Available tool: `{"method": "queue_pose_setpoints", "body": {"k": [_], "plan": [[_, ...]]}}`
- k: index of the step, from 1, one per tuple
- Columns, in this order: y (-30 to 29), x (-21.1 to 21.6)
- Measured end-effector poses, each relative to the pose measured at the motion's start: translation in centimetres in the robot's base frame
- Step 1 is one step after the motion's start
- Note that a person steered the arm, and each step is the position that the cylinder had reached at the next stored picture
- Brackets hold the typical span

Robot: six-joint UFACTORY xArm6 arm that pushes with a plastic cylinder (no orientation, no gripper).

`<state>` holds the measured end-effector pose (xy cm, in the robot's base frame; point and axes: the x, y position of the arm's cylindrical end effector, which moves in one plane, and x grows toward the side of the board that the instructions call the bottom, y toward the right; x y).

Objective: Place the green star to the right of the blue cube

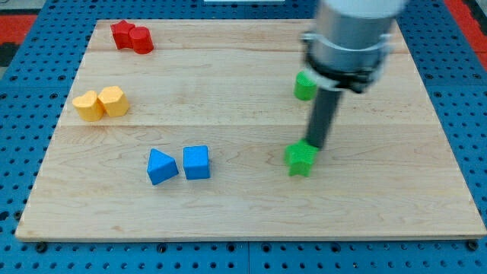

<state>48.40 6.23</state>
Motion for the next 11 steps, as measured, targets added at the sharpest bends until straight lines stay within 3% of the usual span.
{"method": "queue_pose_setpoints", "body": {"k": [1,2,3,5,6,8,9,10,11], "plan": [[-1.7,-0.4],[6.6,0.5],[2.5,2.0],[4.2,4.5],[-0.6,3.6],[-2.2,3.1],[4.1,-0.9],[13.6,-7.5],[11.9,-14.9]]}}
